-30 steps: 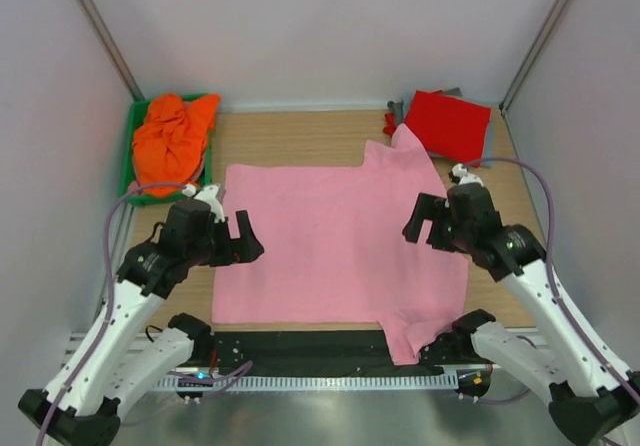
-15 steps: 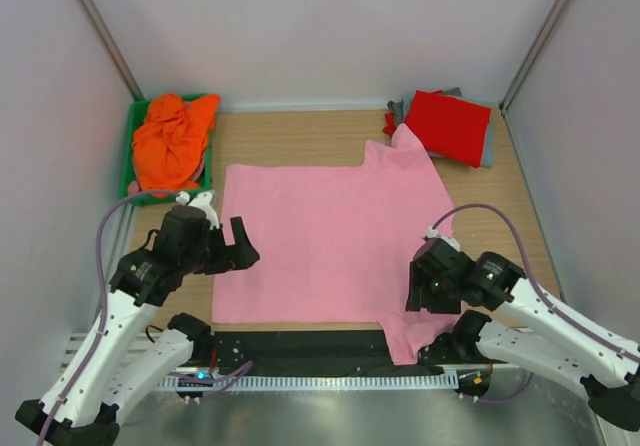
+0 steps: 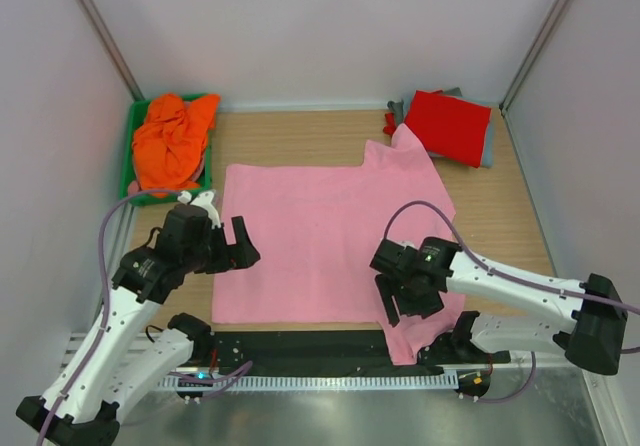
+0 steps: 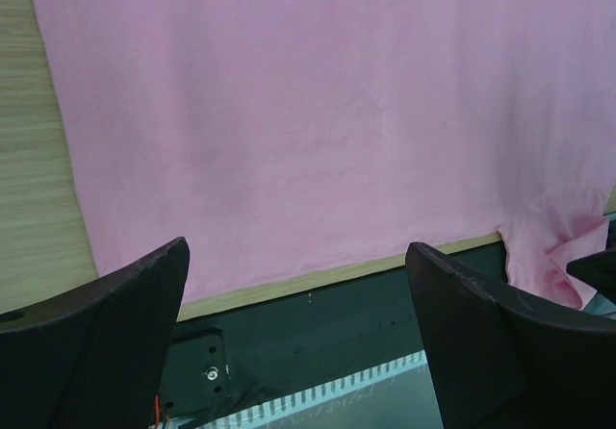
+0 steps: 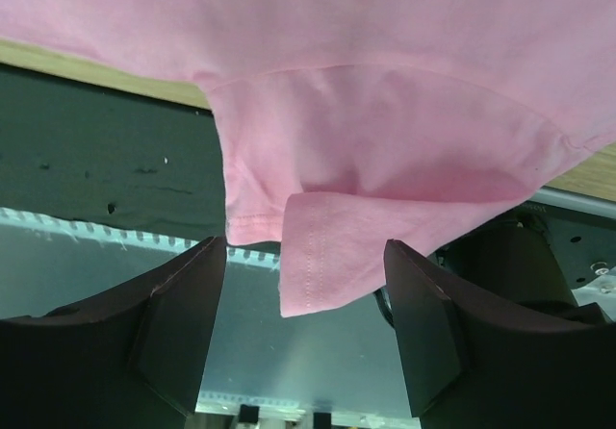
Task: Fold and stack the t-shirts
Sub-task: Fold the tshirt
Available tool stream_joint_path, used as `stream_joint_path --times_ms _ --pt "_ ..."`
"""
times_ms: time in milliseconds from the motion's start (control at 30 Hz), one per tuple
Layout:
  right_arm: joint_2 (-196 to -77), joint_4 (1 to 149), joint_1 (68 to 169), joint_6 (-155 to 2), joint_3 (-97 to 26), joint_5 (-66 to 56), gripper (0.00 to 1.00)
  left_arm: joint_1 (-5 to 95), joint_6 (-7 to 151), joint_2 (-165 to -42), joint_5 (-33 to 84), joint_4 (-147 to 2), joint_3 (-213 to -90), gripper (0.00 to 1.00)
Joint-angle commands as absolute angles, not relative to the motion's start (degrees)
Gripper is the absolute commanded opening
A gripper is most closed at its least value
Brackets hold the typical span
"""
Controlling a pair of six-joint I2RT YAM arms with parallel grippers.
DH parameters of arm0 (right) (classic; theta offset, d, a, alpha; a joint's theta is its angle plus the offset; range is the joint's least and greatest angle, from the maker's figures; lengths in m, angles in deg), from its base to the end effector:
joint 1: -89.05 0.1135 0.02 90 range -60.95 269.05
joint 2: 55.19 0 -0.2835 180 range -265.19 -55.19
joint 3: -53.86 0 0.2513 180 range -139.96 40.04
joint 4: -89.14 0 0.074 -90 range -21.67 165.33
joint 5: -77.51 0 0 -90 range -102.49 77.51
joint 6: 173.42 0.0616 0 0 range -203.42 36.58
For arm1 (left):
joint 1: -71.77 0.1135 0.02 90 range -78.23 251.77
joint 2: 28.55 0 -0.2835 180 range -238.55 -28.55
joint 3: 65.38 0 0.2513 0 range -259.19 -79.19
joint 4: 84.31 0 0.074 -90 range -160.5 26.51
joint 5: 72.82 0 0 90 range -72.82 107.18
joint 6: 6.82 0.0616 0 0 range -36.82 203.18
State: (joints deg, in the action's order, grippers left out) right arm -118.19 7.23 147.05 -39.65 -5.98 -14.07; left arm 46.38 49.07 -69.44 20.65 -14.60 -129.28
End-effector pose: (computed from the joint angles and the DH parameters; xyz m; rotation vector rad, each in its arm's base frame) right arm 0.0830 0.1296 0.2172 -0.3778 3.0416 0.0757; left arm 0.1158 -0.0591 0.2987 -0.1574 2.4536 -0.5489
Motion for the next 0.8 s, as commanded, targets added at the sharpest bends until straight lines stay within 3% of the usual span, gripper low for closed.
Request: stream_joint_path --times_ms 0,67,433,667,767 --pt "-121.3 6.9 150.6 -41.8 -9.0 -11.4 0.73 46.3 48.7 -69.3 20.4 -17.0 -129.0 0.94" --pt "-123.1 5.7 153.0 -42.2 -9.0 -12.0 0.73 46.2 48.7 -69.3 20.3 -17.0 -129.1 0.94" --pt "-128.1 3.2 159.7 -41.1 -7.5 -12.2 0.53 46.2 48.6 -69.4 20.3 -17.0 -129.0 0.94" --pt "-132.5 2.3 163.5 -39.6 -7.9 -14.7 0.52 46.2 48.7 -69.1 20.4 -17.1 -129.0 0.94" --pt "-133.5 2.1 164.3 -39.4 -7.9 -15.6 0.42 46.2 48.7 -68.9 20.5 -17.1 -128.9 0.94"
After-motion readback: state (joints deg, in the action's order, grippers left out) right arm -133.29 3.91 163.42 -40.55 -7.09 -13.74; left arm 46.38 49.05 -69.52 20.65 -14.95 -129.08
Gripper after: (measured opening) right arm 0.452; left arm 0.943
